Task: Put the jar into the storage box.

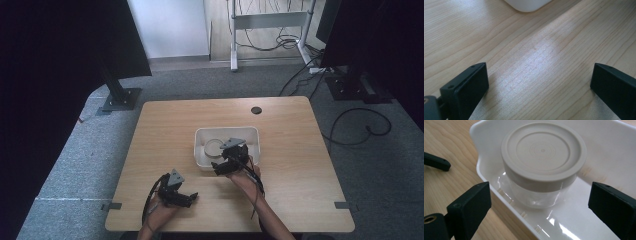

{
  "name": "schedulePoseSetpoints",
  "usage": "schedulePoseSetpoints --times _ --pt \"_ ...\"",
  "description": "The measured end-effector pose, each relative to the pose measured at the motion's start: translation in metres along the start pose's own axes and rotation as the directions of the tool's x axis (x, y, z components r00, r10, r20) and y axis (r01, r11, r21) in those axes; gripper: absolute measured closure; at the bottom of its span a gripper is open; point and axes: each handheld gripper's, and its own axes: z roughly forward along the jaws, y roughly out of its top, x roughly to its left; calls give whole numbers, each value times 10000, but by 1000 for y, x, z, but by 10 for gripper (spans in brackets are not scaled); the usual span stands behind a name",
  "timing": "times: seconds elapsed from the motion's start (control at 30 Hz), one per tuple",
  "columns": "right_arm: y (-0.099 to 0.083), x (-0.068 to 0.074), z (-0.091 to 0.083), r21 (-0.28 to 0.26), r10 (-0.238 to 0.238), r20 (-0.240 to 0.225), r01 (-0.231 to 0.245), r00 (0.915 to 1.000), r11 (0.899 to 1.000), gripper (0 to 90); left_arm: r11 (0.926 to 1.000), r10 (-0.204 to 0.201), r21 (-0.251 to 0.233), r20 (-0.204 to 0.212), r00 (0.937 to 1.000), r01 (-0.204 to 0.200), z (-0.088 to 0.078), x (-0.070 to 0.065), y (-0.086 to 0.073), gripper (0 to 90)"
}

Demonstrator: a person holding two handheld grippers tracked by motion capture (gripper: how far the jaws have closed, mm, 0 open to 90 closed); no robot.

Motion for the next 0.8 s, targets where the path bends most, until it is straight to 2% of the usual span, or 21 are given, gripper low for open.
schedulePoseSetpoints --times 0.8 --pt "-22 -2 -30 -270 -450 -256 443 9987 9987 44 10000 11 7 -7 10000 -11 0 0 0 15"
